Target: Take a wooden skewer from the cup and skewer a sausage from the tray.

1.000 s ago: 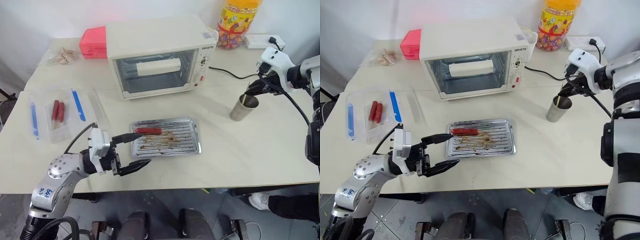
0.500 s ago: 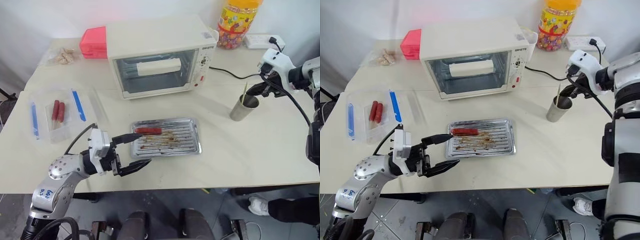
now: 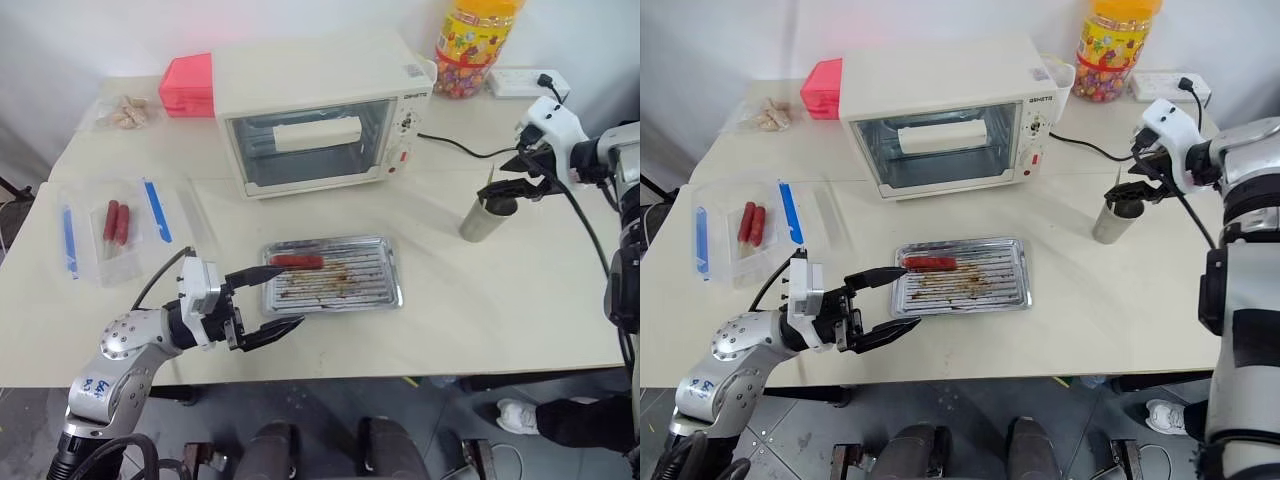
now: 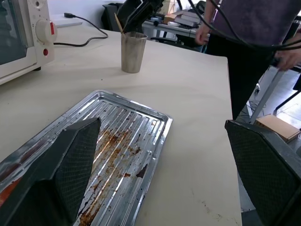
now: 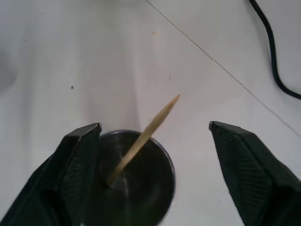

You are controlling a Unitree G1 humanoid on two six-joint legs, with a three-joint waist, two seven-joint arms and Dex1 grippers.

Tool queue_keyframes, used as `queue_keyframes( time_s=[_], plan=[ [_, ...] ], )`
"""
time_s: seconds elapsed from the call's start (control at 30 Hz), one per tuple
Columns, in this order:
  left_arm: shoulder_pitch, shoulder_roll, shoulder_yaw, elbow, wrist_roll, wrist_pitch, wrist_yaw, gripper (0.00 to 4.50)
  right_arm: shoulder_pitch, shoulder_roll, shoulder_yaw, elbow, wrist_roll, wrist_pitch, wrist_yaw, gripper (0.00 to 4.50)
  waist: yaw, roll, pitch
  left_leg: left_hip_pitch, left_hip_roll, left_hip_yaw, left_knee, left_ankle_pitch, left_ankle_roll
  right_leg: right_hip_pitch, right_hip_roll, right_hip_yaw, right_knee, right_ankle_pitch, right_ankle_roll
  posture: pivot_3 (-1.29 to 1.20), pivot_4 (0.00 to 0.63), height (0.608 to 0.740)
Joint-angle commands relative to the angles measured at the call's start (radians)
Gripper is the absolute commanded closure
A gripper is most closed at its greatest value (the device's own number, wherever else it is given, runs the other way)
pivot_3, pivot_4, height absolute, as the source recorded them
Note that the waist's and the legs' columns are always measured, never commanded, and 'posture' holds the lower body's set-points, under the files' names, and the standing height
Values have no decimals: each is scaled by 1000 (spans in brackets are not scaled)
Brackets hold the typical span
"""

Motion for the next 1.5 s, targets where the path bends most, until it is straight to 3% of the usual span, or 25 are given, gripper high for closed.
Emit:
queue_keyframes(
  time_s=[0.03, 0.17, 0.43, 0.83, 1.17, 1.33, 1.5],
  plan=[
    [9, -1, 9, -33, 0, -17, 3, 0, -4, -11, -16, -20, 15, 6, -4, 690, 1, 0, 0, 0, 0, 0, 0, 0, 0, 0, 0, 0, 0, 0, 0, 0, 150, 740],
    [5, 2, 13, -30, -1, -16, 3, 0, -8, -9, -25, -20, 21, 13, -24, 1640, 0, 0, 0, 0, 0, 0, 0, 0, 0, 0, 0, 0, 0, 0, 0, 0, 150, 740],
    [3, -1, 8, -28, 2, -17, 3, 0, -31, -14, -22, -24, 17, 24, 20, 4456, 0, 0, 0, 0, 0, 0, 0, 0, 0, 0, 0, 0, 0, 0, 0, 0, 150, 740],
    [3, -5, 3, -27, 5, -19, 6, 0, -106, -56, -41, -33, 41, 70, 103, 4456, 1, 0, 0, 0, 0, 0, 0, 0, 0, 0, 0, 0, 0, 0, 0, 0, 150, 740],
    [14, 0, 15, -18, 6, -33, -5, 0, -210, -133, -65, -61, 92, 144, 274, 4456, 1, 0, 0, 0, 0, 0, 0, 0, 0, 0, 0, 1, 0, 0, 0, 0, 150, 740],
    [44, 14, 68, -17, -29, -30, -17, 0, -250, -138, -113, -91, 189, 225, 385, 4456, 2, 1, 0, 0, 0, 0, 0, 0, 0, 0, 0, 1, 0, 0, 0, 0, 150, 740],
    [66, 37, 139, -5, -64, 1, -11, 0, -146, -127, -71, -254, 415, 364, 401, 4456, 2, 1, 0, 0, 0, 0, 0, 0, 0, 0, 0, 1, 0, 0, 0, 0, 150, 740]
  ],
)
